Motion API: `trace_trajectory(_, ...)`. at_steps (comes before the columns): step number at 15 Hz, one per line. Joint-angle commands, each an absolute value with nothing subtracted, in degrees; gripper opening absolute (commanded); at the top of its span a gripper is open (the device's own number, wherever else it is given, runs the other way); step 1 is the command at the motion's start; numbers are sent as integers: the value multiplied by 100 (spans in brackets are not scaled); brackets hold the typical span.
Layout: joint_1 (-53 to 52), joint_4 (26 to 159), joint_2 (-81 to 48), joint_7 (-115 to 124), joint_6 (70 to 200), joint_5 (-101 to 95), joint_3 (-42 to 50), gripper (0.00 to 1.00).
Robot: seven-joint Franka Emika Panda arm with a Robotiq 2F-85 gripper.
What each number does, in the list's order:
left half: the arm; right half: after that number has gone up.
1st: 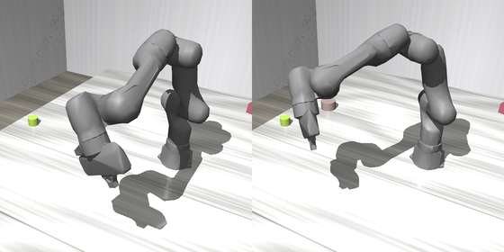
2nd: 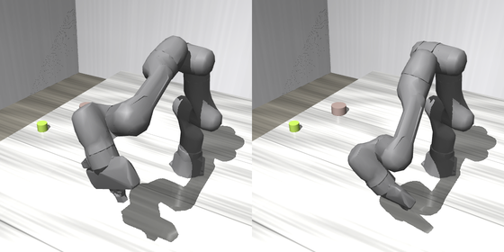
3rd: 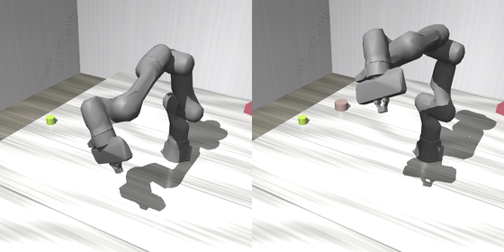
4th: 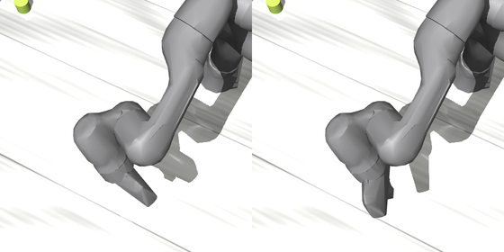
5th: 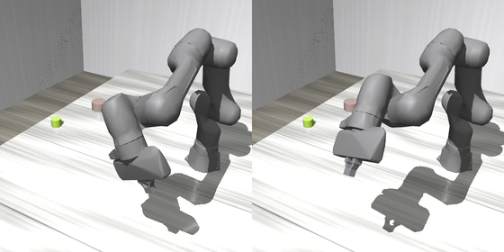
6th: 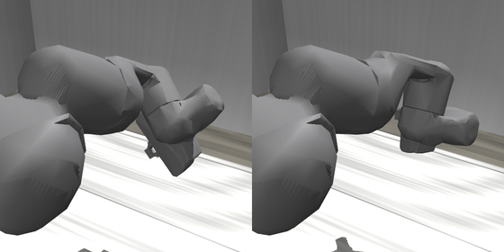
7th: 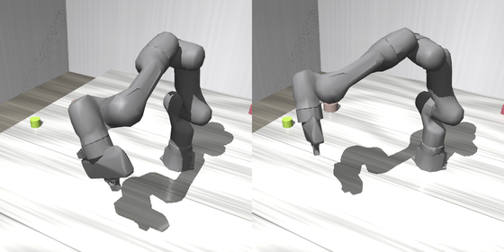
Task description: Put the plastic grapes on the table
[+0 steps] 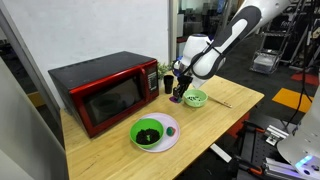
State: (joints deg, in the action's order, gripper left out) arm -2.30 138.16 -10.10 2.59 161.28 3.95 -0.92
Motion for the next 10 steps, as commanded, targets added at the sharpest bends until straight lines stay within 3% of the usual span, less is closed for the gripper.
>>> trace_trajectory(1, 29, 13784, -758, 137, 15618, -102, 278, 20)
trace_trajectory(10, 583, 13493, -833, 290, 15095, -989, 1077, 20)
